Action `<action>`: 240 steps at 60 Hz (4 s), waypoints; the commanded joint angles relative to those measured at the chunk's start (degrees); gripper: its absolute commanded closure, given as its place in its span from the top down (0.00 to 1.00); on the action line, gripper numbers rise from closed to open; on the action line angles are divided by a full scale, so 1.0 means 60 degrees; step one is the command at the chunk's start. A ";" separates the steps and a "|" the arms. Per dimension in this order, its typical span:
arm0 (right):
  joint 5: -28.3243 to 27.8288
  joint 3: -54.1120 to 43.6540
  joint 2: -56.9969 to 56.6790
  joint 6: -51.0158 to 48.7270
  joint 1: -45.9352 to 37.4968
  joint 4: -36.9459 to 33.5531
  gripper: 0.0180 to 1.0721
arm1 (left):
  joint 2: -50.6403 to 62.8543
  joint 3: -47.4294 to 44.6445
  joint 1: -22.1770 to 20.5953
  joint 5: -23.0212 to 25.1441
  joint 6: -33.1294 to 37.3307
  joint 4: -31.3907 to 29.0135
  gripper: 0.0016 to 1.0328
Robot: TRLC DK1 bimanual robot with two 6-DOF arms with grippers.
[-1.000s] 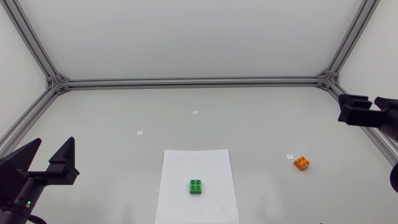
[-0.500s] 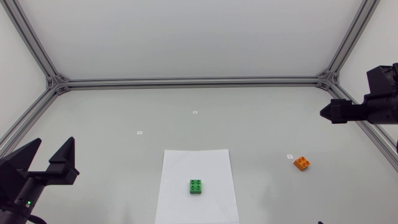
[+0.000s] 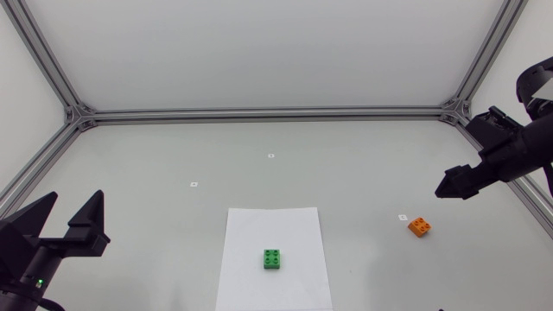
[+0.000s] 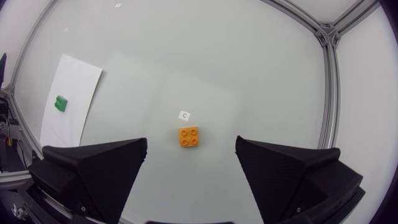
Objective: Pick up the orange 2x2 brick with the right arm and stack it on top of the green 2x2 brick in the center
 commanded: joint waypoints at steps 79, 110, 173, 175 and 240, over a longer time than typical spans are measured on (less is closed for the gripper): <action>0.1457 -0.1160 0.3762 -0.1533 0.0575 0.2235 0.95 | -0.0075 -0.0392 0.0014 0.0038 0.0122 -0.0144 0.96; 0.1501 -0.1174 0.3821 -0.1358 0.0794 0.2367 0.76 | -0.0075 -0.0392 0.0014 0.0038 0.0122 -0.0144 0.96; 0.1384 -0.1336 0.3777 -0.1240 0.0970 0.2425 0.46 | -0.0075 -0.0392 0.0014 0.0038 0.0122 -0.0144 0.96; 0.1369 -0.1321 0.3777 -0.1226 0.0970 0.2425 0.42 | -0.0075 -0.0392 0.0014 0.0038 0.0122 -0.0144 0.96; 0.1486 -0.1804 0.0437 -0.1167 0.5672 0.1239 0.24 | -0.0075 -0.0392 0.0014 0.0038 0.0122 -0.0130 0.96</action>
